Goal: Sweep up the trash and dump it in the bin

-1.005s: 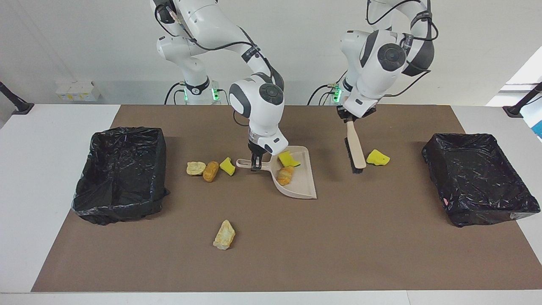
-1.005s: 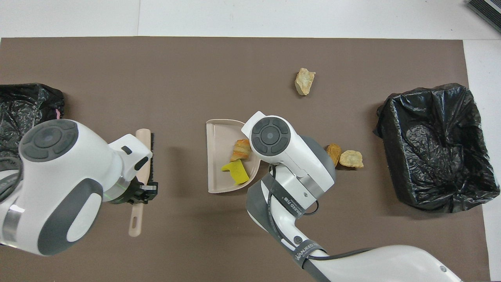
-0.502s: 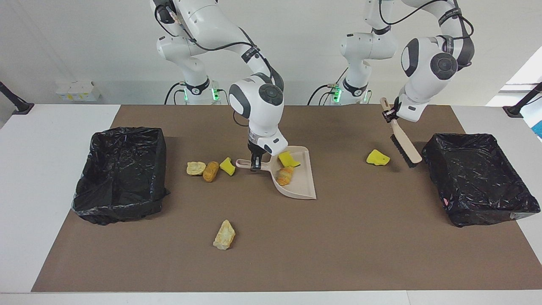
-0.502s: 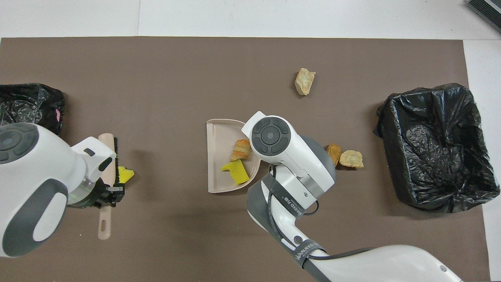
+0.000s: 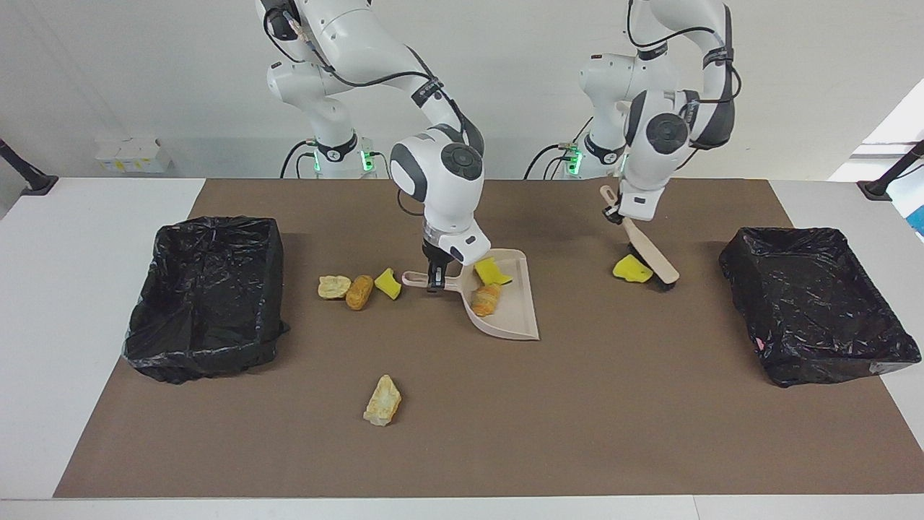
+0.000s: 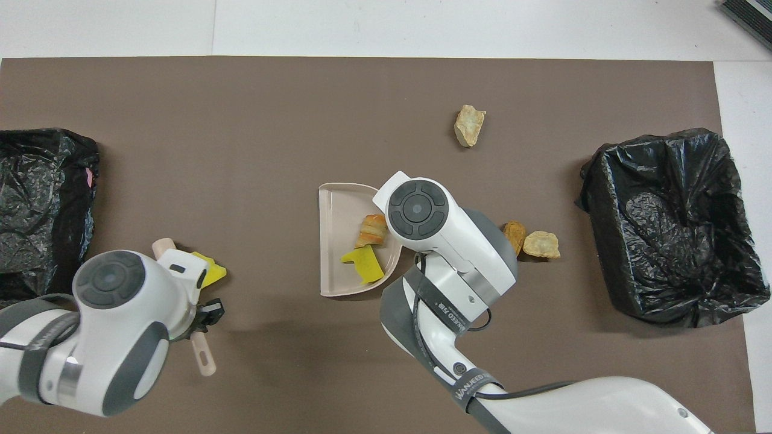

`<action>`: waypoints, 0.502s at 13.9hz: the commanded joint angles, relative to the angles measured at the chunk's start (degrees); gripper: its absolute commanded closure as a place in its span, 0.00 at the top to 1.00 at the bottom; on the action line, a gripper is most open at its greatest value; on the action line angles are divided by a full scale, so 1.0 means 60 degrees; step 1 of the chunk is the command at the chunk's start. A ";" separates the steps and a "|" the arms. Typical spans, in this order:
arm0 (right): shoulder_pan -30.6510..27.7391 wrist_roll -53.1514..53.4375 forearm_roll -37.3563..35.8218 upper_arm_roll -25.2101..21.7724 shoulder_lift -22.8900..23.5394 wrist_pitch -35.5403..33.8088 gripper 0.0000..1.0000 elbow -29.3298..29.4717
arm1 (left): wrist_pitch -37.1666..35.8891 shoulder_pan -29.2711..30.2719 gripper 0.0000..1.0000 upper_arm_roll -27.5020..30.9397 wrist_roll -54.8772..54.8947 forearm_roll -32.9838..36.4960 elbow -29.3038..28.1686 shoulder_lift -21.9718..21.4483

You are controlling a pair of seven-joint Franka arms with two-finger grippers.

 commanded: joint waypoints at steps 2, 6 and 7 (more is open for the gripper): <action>-0.0097 0.0342 -0.0189 0.0077 0.0036 0.0574 0.00 -0.0270 | 0.0832 -0.0832 0.00 0.0135 -0.0101 -0.0940 0.0640 0.0820; -0.0097 0.0342 -0.0189 0.0062 0.0036 0.0575 0.00 -0.0270 | 0.1711 -0.2045 0.00 0.0120 -0.0056 -0.2169 0.1400 0.1827; -0.0097 0.0342 -0.0189 0.0076 0.0036 0.0575 0.00 -0.0284 | 0.2032 -0.2180 0.00 0.0120 -0.0027 -0.2549 0.1679 0.2108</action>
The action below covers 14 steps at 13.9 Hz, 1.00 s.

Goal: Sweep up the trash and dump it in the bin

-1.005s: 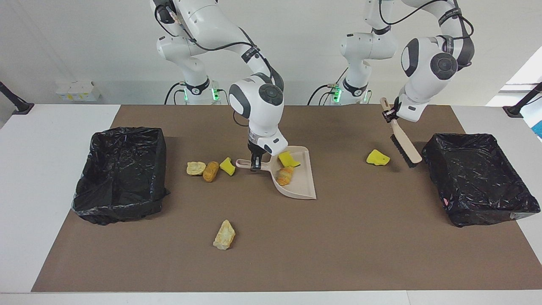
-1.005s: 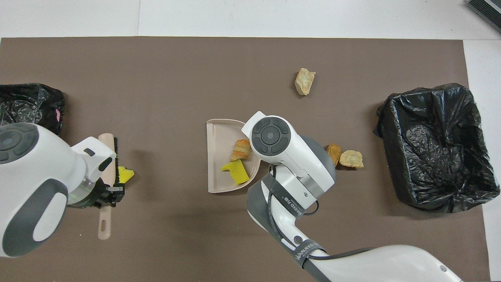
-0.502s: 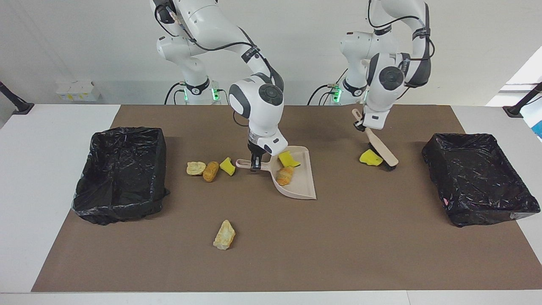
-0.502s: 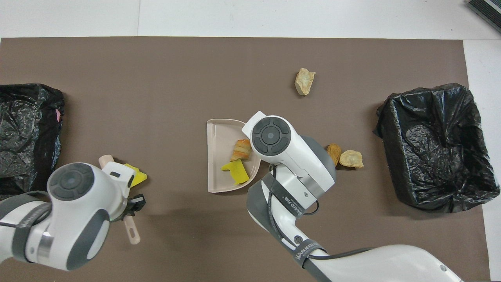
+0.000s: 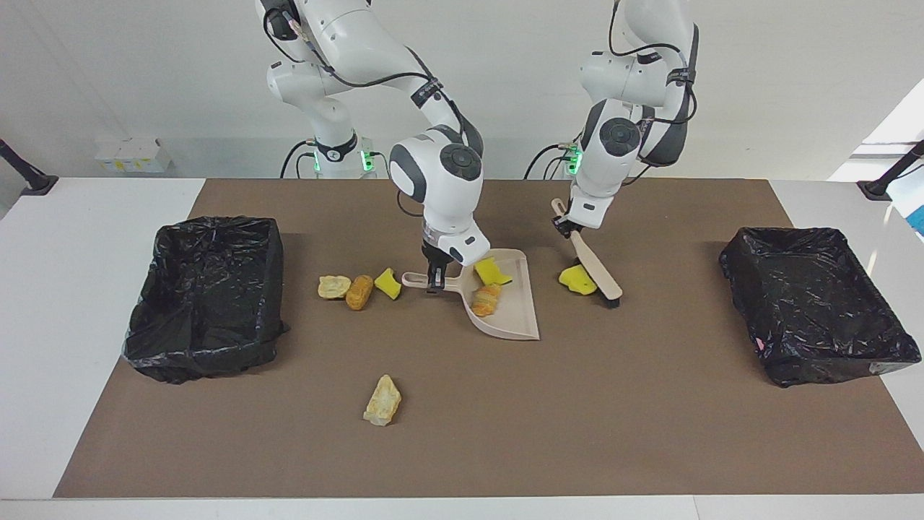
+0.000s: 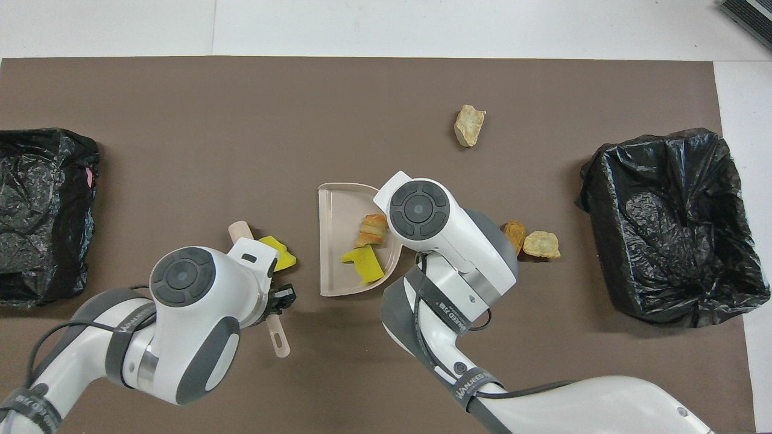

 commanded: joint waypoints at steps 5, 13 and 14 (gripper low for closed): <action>-0.0084 0.0342 -0.0175 0.0086 0.0036 0.0492 0.00 -0.0232 | 0.1484 -0.1758 0.00 0.0015 -0.0014 -0.1076 0.1231 0.1143; -0.0098 0.0619 -0.0174 0.0085 0.0007 0.0331 0.00 -0.0173 | -0.0959 -0.1658 0.00 0.0146 0.0073 0.0431 0.1510 0.0266; -0.0098 0.0664 -0.0174 0.0071 -0.0022 0.0317 0.00 -0.0159 | -0.1165 -0.1542 0.00 0.0147 0.0073 0.0607 0.1496 0.0032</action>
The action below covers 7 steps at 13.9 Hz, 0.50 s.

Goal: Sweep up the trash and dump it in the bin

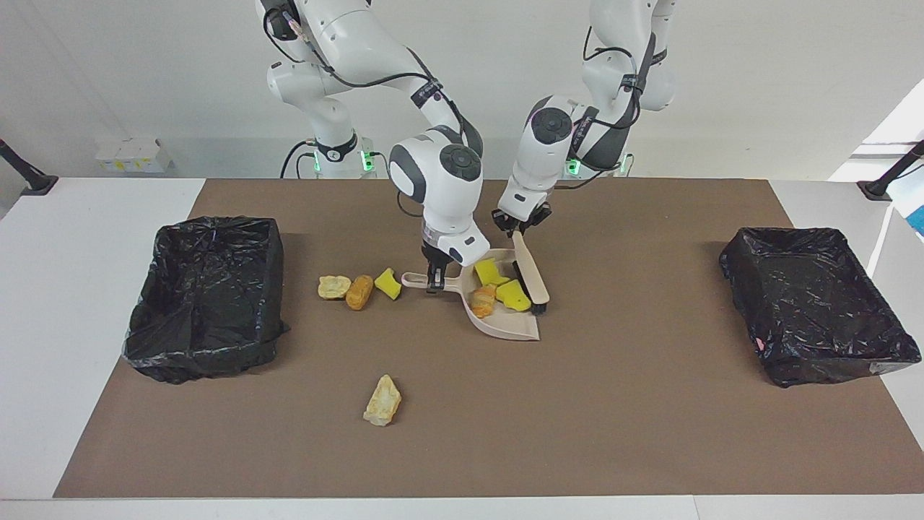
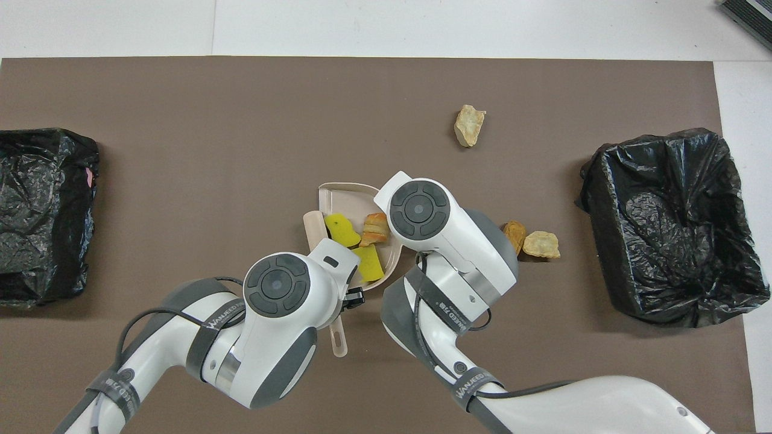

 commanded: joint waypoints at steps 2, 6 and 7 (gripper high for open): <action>-0.0167 0.0505 -0.0160 0.0072 -0.0154 0.0311 0.00 -0.0130 | -0.1177 0.0255 0.00 0.0026 0.0122 0.0793 -0.0171 -0.1296; -0.0693 0.0360 -0.0131 0.0072 -0.0637 0.0325 0.00 -0.0100 | -0.2088 0.0037 0.00 -0.0193 0.0196 0.0970 -0.0887 -0.2396; -0.0826 0.0315 -0.0073 0.0072 -0.0797 0.0282 0.00 -0.0086 | -0.1943 -0.0153 0.00 -0.0296 0.0138 0.0956 -0.1252 -0.2703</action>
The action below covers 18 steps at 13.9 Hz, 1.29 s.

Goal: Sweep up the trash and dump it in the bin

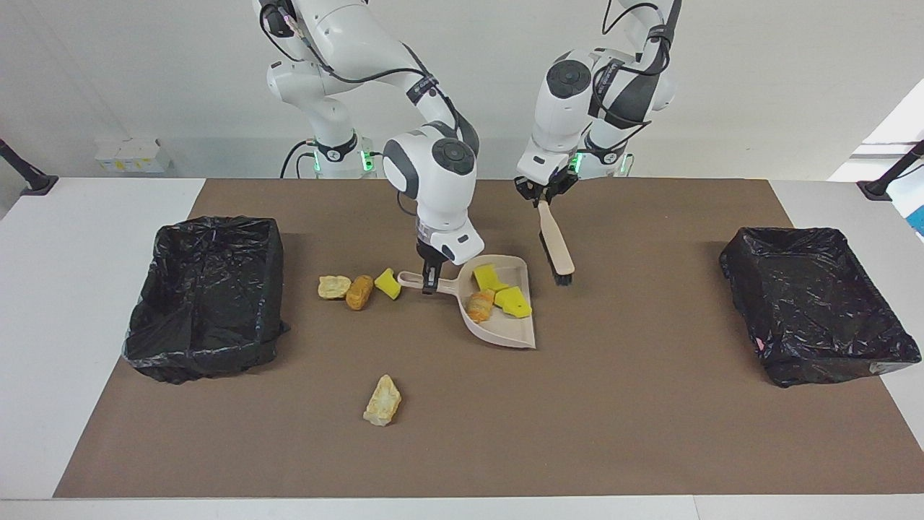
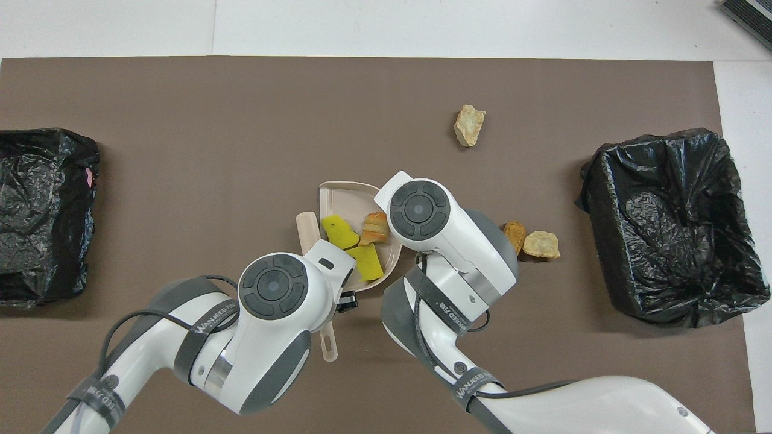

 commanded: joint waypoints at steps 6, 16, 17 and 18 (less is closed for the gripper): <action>-0.1732 -0.1140 0.0118 0.0069 -0.1166 -0.0737 0.00 0.0192 | 0.1622 -0.1821 0.00 -0.0705 -0.1820 0.0200 -0.2483 -0.1271; -0.5965 -0.6119 0.1188 0.0026 -0.1166 -0.0989 0.00 0.0838 | 0.3399 -0.3202 0.00 -0.0691 -0.2663 -0.0853 -0.3556 -0.0818; -0.6317 -0.6544 0.1202 0.0011 -0.1195 -0.1047 0.00 0.0852 | 0.3356 -0.3100 0.00 -0.0691 -0.2225 -0.1102 -0.3556 -0.0802; -0.6712 -0.6911 0.1159 -0.0033 -0.1283 -0.1134 0.00 0.0838 | 0.3297 -0.2998 0.00 -0.0691 -0.1713 -0.1293 -0.3556 -0.0787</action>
